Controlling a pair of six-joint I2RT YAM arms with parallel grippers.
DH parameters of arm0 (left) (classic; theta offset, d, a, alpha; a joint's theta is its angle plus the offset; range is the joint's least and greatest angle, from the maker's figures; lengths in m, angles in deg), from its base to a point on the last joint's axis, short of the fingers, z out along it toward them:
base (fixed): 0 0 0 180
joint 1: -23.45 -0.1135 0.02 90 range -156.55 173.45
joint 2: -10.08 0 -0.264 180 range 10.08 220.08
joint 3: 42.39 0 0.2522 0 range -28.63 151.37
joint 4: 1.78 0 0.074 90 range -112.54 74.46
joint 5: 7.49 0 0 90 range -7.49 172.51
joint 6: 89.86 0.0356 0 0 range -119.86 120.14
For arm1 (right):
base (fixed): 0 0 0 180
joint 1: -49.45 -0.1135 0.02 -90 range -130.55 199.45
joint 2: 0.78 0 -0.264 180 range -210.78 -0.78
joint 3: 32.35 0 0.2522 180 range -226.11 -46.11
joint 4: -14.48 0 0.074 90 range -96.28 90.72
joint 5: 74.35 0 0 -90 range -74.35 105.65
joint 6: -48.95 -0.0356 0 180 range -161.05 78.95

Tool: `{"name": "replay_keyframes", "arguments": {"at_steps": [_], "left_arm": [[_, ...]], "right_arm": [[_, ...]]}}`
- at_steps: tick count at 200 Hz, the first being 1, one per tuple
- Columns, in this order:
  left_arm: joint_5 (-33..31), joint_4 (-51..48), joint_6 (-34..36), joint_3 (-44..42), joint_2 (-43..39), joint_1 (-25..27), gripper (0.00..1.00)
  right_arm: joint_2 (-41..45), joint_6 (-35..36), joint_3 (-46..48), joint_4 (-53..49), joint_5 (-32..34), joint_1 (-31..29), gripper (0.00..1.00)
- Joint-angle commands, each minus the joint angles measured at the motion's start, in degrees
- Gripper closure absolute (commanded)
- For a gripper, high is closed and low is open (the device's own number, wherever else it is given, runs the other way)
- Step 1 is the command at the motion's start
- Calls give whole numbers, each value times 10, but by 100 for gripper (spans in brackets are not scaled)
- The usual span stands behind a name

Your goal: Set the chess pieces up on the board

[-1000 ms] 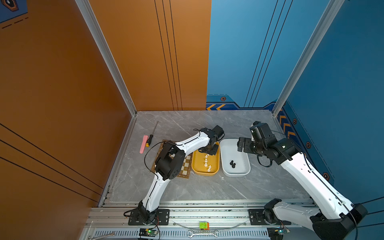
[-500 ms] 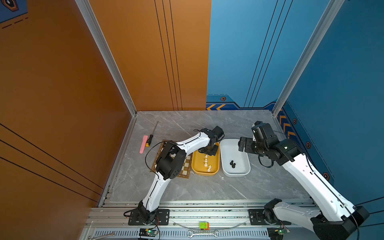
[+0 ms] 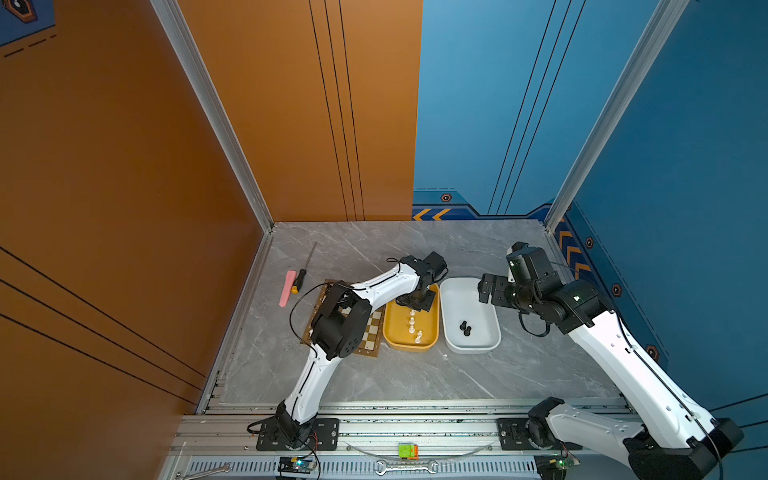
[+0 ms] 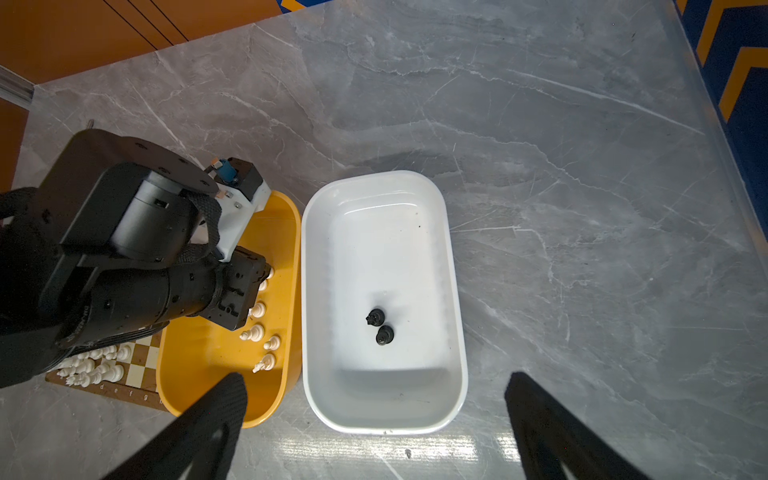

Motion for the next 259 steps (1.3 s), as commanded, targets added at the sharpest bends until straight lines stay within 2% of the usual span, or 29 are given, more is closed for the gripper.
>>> {"name": "replay_keyframes", "arguments": {"at_steps": [1, 60, 149, 193, 227, 244, 259], "left_arm": [[-22, -33, 7, 18, -56, -6, 92], [-69, -36, -19, -81, -186, -17, 92], [-119, -20, -106, -347, -384, -40, 91], [-115, 33, -132, -443, -414, -53, 91], [-116, 54, -135, -465, -409, -58, 91], [-117, 62, -134, -478, -407, -62, 90], [-114, 67, -131, -486, -404, -68, 91]], "right_arm": [[7, -3, 5, -8, -2, -6, 0], [-12, -1, 2, 10, -11, -30, 0], [-25, 10, -14, 3, -26, -67, 0], [-20, 5, -13, -4, -41, -90, 0], [-16, 6, 4, 28, -117, -124, 0], [-17, 5, 16, 55, -162, -169, 0], [-23, 3, 22, 71, -174, -198, 0]]}}
